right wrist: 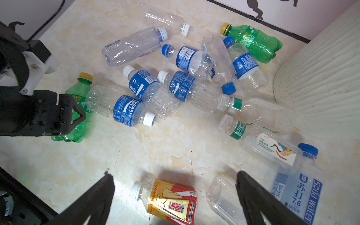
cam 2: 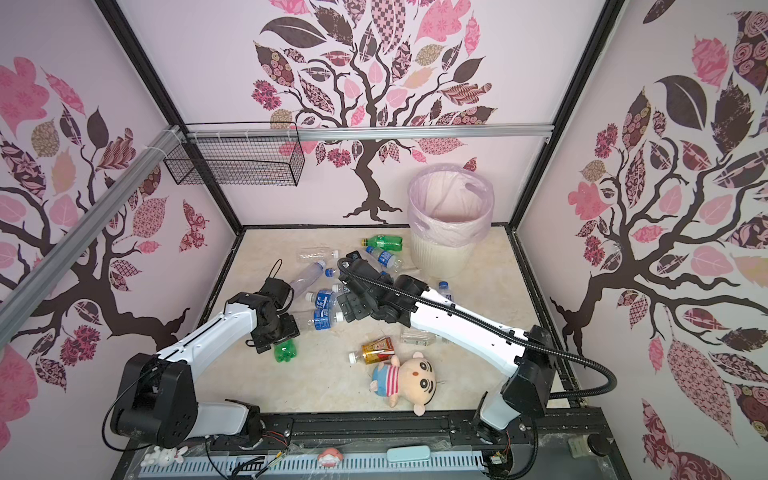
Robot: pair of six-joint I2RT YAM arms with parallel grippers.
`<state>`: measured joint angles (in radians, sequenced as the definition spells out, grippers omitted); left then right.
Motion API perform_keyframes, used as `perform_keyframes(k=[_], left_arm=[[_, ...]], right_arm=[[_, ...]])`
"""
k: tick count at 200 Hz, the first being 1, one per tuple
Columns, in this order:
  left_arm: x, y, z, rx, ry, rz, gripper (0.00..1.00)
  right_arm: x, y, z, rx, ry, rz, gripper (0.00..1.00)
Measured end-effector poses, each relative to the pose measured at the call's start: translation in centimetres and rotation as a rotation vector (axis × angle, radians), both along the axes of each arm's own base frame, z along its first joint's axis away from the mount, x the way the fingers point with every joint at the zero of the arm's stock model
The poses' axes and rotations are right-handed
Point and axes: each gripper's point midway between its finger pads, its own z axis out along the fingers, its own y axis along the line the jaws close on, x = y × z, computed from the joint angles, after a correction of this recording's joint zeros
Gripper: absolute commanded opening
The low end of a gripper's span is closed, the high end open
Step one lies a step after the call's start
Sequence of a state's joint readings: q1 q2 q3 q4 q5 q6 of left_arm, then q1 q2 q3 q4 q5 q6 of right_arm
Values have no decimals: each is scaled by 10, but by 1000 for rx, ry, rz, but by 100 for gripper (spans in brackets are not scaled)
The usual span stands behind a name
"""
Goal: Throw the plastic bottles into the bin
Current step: 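Lower the left gripper and grasp the green yellow-capped soda bottle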
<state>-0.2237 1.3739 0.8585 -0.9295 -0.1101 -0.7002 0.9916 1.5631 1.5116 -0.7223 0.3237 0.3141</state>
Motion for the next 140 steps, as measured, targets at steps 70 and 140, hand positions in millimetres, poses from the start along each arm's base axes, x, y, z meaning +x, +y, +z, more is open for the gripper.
perform_keyframes(k=[70,140], left_arm=[[-1,11,-16,-39,28,33,65],[0,8,-17,-54,30,25,49]], right_arm=[[1,0,-1,-2,-1,-7,100],[8,-2,-11,15,35,-61,100]])
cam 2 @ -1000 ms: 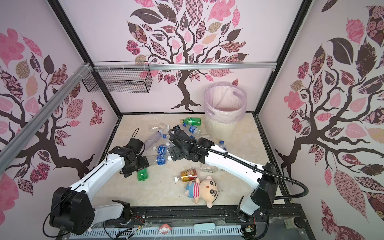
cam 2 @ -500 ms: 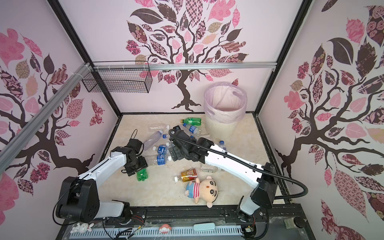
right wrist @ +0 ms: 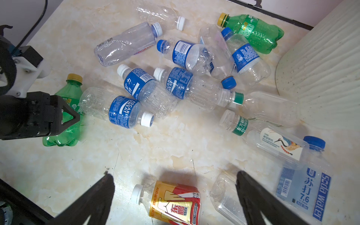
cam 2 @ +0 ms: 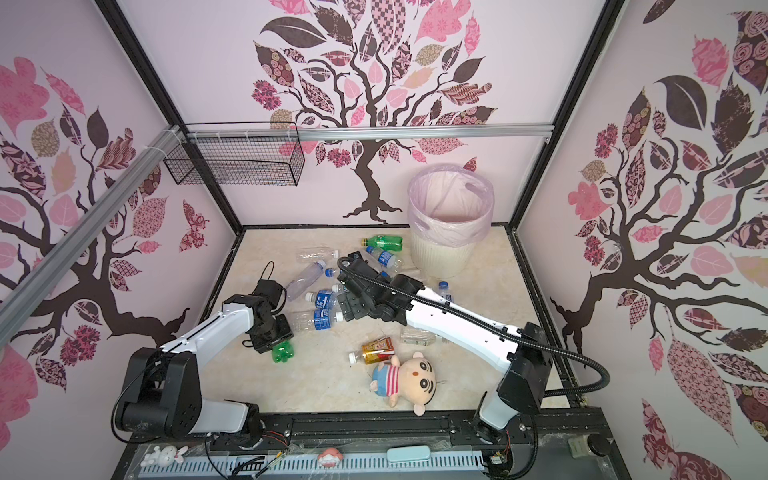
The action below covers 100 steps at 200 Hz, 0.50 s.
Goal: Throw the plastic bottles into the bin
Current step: 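Lower the left gripper and grasp the green yellow-capped soda bottle, then lift the green bottle toward the right gripper, which grasps its cap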
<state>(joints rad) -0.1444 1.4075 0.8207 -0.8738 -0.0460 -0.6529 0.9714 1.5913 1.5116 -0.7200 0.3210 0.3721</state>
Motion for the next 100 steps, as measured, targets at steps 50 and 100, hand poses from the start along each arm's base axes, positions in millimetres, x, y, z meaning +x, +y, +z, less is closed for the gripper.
perform_keyframes(k=[50,100], left_arm=[[1,-9,6,-52,-21,-8,44],[8,-23,46,-132,-170,-53,42]], right_arm=[[8,-5,2,50,35,-39,99],[26,-8,40,162,29,-71,100]])
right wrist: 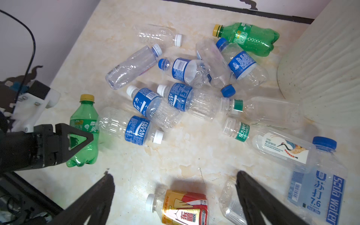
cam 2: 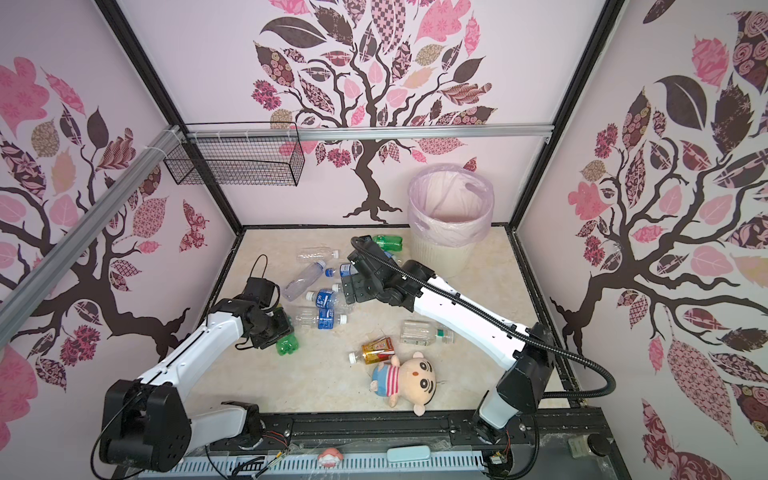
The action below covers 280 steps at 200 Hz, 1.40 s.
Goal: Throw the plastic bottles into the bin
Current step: 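Lift the green bottle toward the right gripper, which grasps its cap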
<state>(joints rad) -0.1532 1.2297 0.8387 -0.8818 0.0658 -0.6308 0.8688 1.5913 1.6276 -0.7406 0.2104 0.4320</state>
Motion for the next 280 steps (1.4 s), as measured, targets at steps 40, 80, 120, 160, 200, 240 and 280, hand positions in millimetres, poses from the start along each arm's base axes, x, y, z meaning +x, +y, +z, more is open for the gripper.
perform_keyframes(k=[40,80,120,160,200,240,280], left_arm=[[25,-28,47,-39,-140,-84,42],[49,-47,100,-75,-300,-129,41],[55,-77,117,-140,-364,-219,41],[55,-114,135,-211,-426,-333,41],[61,-153,168,-271,-517,-447,40],[57,-190,181,-301,-537,-552,40],[46,-213,183,-319,-541,-625,40]], right_arm=[[20,-12,31,75,-11,-47,99],[28,-9,40,124,22,-41,100],[44,-24,48,197,71,-78,99],[47,-27,63,254,90,-66,99],[39,-18,65,299,135,-28,100],[37,-12,66,329,160,-8,95],[44,-10,66,347,169,-15,82]])
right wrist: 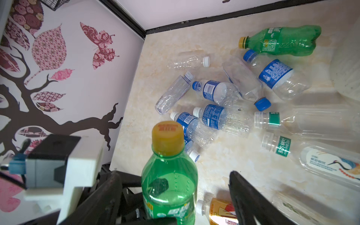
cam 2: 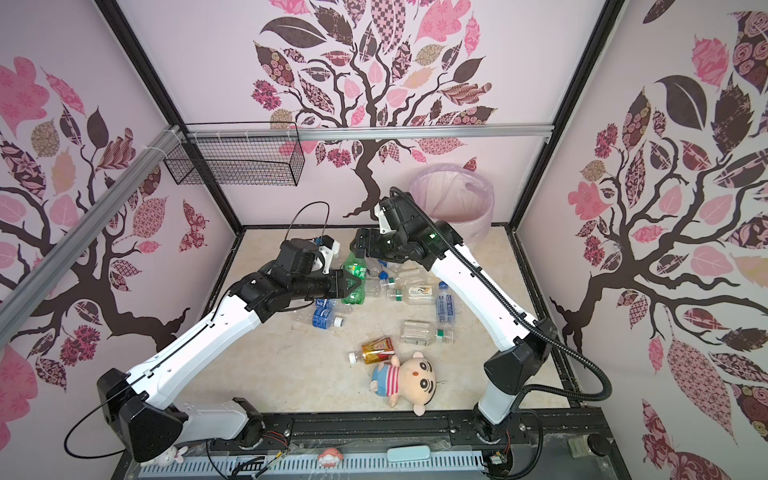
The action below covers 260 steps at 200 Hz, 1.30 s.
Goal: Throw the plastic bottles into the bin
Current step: 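Lift the green bottle toward the right gripper, which grasps its cap, then carry the green bottle with the right gripper over the bin and release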
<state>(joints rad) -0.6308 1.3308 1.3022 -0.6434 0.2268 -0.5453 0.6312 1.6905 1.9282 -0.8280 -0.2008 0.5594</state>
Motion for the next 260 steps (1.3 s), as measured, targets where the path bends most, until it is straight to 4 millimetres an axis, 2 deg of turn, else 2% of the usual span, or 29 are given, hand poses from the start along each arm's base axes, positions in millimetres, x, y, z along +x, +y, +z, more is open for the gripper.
perform_keyframes(k=[100,121,149,165,220,260], left_arm=[[-9,-11,3,-13,-1,-38,40],[-13,-14,3,-15,1,-52,40],[-14,-15,2,-13,2,-53,40],[-14,-14,1,-9,5,-51,41],[-13,-13,-5,19,37,-47,53],[-7,-20,8,19,14,-59,70]], right_arm=[[10,8,-11,20,26,3,57],[13,10,-14,19,25,6,40],[15,12,-17,24,30,2,34],[16,12,-18,25,31,-1,26],[17,11,-27,26,28,-13,13],[22,0,-10,6,-50,-52,8]])
